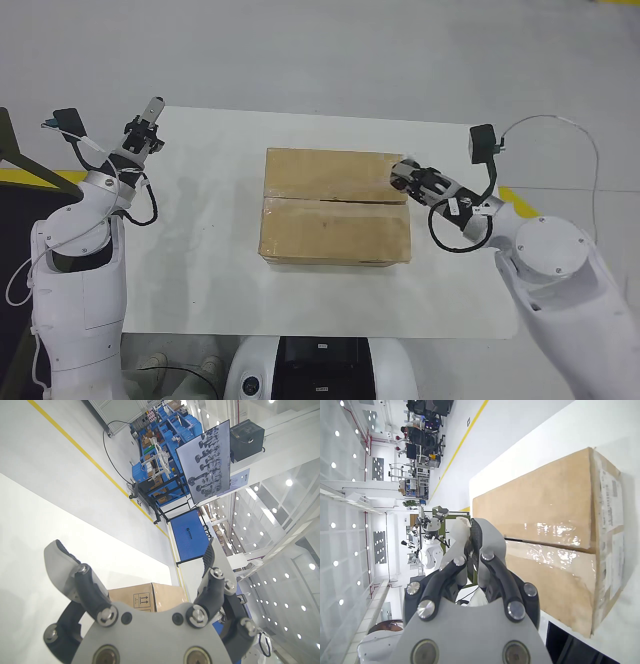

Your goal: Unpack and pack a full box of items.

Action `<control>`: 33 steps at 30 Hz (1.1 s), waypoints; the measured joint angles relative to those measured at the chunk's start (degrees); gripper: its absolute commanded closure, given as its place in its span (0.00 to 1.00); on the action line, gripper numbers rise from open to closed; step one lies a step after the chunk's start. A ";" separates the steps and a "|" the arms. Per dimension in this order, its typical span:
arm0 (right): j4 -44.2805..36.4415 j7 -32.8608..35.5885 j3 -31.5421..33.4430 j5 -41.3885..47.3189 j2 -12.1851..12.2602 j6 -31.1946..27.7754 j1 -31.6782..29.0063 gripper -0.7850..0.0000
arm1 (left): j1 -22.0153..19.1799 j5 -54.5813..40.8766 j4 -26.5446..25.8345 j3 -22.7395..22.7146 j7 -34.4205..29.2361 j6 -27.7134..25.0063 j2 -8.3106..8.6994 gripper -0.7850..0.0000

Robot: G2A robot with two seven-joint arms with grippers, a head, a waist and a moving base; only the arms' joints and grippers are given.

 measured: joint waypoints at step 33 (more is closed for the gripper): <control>3.84 -1.49 4.86 1.45 -0.10 2.13 -6.16 0.64 | 0.00 0.00 0.00 0.00 0.00 0.00 0.00 0.00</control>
